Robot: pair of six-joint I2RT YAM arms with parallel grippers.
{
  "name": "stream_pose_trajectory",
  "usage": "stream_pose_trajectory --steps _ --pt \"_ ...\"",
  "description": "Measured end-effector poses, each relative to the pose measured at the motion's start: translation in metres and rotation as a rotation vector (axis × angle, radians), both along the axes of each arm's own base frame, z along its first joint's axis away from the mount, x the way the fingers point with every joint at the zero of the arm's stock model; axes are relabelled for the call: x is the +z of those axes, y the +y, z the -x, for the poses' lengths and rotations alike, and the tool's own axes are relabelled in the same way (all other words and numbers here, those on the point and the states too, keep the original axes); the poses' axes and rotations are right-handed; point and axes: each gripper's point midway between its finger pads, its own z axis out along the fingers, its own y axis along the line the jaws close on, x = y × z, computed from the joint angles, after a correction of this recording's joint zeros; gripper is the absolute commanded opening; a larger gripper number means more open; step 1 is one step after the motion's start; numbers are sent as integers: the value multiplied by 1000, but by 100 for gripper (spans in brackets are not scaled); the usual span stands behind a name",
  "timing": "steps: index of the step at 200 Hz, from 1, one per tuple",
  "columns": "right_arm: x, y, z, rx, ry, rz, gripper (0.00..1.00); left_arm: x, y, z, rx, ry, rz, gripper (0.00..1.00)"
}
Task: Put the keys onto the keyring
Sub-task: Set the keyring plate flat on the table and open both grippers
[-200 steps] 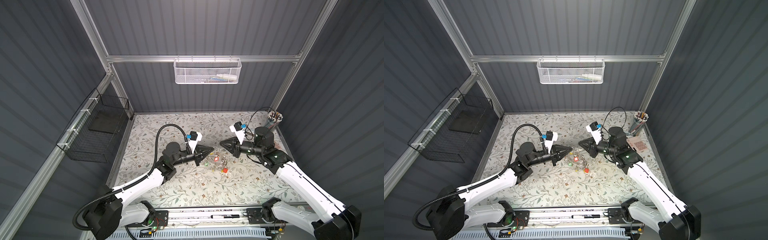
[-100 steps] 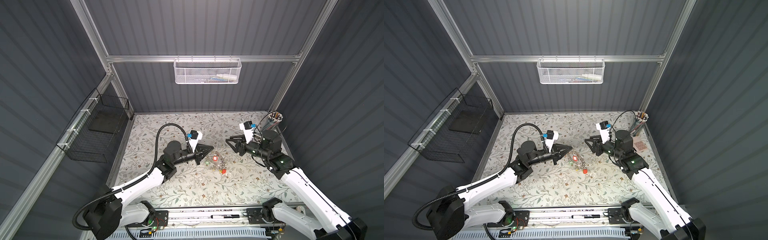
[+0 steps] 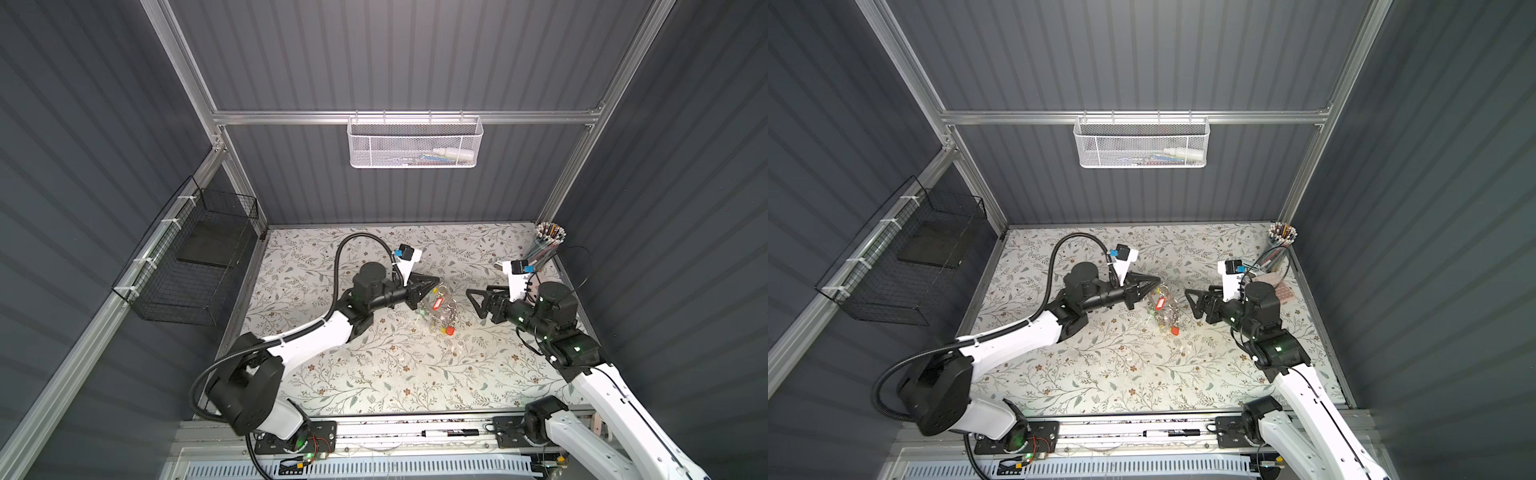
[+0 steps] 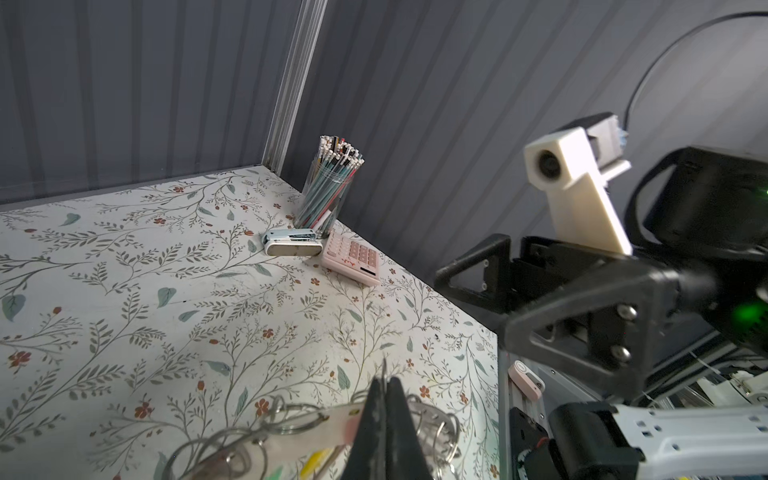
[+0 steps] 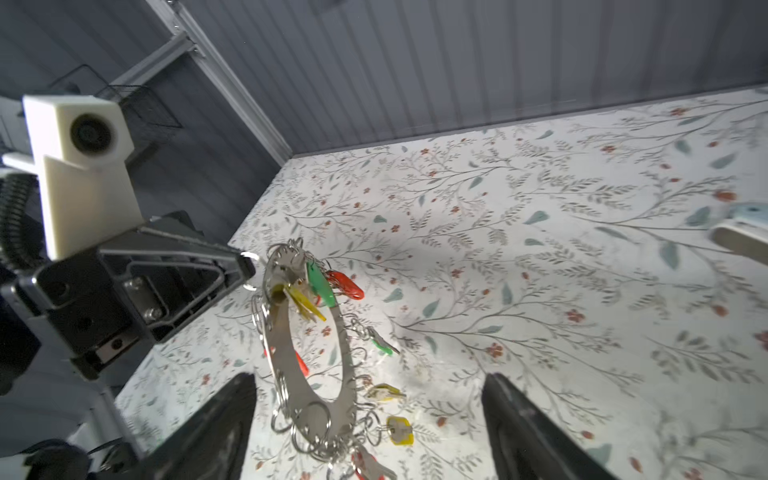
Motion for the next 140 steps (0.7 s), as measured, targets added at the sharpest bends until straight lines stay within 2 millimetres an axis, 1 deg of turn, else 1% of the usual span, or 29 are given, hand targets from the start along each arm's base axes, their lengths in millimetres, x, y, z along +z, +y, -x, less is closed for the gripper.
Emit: stream_pose_trajectory --steps 18,45,62,78,91,110,125,135,140 --pt "-2 -7 -3 -36 15 -3 99 -5 -18 -20 4 20 0 0" --pt "-9 -11 -5 -52 46 -4 99 -15 -38 -43 8 53 1 0" --pt "-12 -12 -6 -58 61 -5 99 -26 -42 -53 17 79 -1 0" --pt "-13 -13 -6 -63 65 -10 99 -42 -42 -60 26 119 -7 0" --pt "-13 -13 -6 -60 69 -16 99 -56 -38 -63 38 151 -10 0" --pt "-16 -10 -4 -42 80 -26 99 -82 -24 -64 63 199 -26 0" --pt "-20 -9 -3 -33 93 -34 99 -104 -8 -63 89 242 -39 0" --pt "-22 -8 -3 -29 100 -40 99 -119 5 -61 113 273 -52 0" --pt "-23 -8 -3 -27 101 -41 99 -126 12 -59 124 288 -58 2"
